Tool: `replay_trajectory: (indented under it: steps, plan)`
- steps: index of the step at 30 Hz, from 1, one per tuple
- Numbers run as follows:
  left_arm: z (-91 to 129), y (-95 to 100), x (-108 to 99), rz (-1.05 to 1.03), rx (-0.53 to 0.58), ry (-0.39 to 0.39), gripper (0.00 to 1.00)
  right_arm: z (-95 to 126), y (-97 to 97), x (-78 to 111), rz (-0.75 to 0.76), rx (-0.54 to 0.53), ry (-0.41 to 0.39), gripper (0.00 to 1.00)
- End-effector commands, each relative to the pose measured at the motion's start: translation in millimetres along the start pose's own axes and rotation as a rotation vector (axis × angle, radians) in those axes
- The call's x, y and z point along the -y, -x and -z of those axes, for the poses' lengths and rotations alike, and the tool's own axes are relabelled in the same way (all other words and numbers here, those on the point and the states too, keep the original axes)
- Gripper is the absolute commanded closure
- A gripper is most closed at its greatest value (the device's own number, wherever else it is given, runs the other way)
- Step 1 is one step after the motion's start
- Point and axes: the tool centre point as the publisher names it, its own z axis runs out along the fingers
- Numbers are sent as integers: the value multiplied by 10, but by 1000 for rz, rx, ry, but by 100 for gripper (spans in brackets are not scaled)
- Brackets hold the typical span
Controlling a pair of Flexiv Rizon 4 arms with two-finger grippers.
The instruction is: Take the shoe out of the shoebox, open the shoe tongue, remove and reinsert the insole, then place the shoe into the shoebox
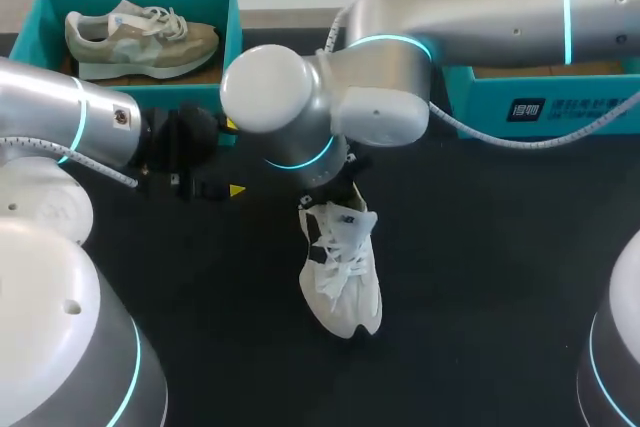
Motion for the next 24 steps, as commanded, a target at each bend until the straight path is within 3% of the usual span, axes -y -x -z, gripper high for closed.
replay_trajectory:
  steps: [1,8,12,24]
  plan:
    - [0,-4,2,-1,0,2,0,-199,-14,44,-9,-45,-9,100]
    - [0,-4,2,-1,0,2,0,-213,-85,37,-31,-157,39,100]
    - [0,-4,2,-1,0,2,0,-167,-104,22,-23,-159,42,100]
    - [0,-4,2,-1,0,2,0,345,72,-80,-4,-141,10,100]
